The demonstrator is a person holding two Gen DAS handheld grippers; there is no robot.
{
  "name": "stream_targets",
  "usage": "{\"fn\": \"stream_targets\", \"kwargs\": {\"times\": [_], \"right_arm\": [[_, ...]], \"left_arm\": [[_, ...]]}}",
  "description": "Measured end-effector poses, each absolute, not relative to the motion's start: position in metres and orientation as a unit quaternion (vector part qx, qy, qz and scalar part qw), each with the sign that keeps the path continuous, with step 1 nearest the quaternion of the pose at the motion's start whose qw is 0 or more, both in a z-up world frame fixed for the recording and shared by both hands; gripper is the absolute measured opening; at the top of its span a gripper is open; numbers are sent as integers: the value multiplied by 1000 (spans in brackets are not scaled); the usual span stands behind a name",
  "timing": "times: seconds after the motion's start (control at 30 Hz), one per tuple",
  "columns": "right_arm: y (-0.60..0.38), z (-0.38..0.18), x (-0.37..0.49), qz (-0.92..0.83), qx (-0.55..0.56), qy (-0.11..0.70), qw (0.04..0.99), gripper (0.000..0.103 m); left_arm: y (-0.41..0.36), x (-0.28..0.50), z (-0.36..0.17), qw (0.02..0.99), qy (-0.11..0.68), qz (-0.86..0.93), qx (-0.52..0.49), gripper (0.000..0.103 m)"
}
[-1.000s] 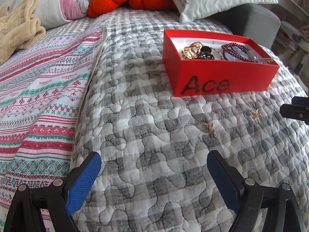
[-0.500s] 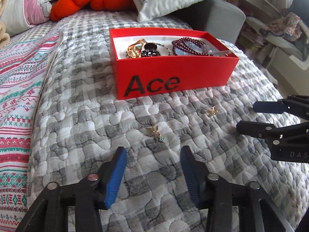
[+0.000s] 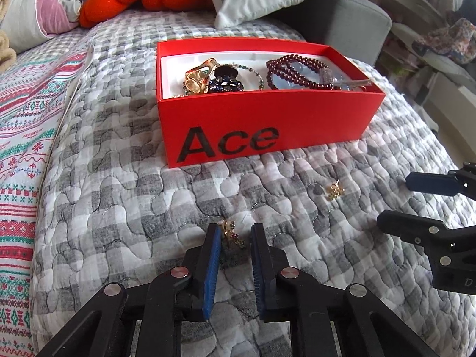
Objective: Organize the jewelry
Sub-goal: 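Grasp a small gold earring on the quilt with the left tool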
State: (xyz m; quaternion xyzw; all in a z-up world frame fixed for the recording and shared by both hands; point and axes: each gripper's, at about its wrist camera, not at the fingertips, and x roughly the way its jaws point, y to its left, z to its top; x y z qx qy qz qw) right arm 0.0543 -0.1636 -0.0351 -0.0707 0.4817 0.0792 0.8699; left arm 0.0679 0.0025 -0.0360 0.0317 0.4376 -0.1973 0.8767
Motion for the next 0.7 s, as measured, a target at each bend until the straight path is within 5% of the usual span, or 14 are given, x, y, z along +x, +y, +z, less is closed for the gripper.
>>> {"fn": "stream_targets", "kwargs": {"times": [0.17, 0.7], "right_arm": [[-165, -34, 55, 77, -65, 483, 870, 63], [-130, -40, 68, 88, -70, 470, 875, 63]], "left_arm": [[1, 69, -34, 879, 438, -184, 33, 0], [28, 59, -20, 884, 443, -152, 8, 0]]}}
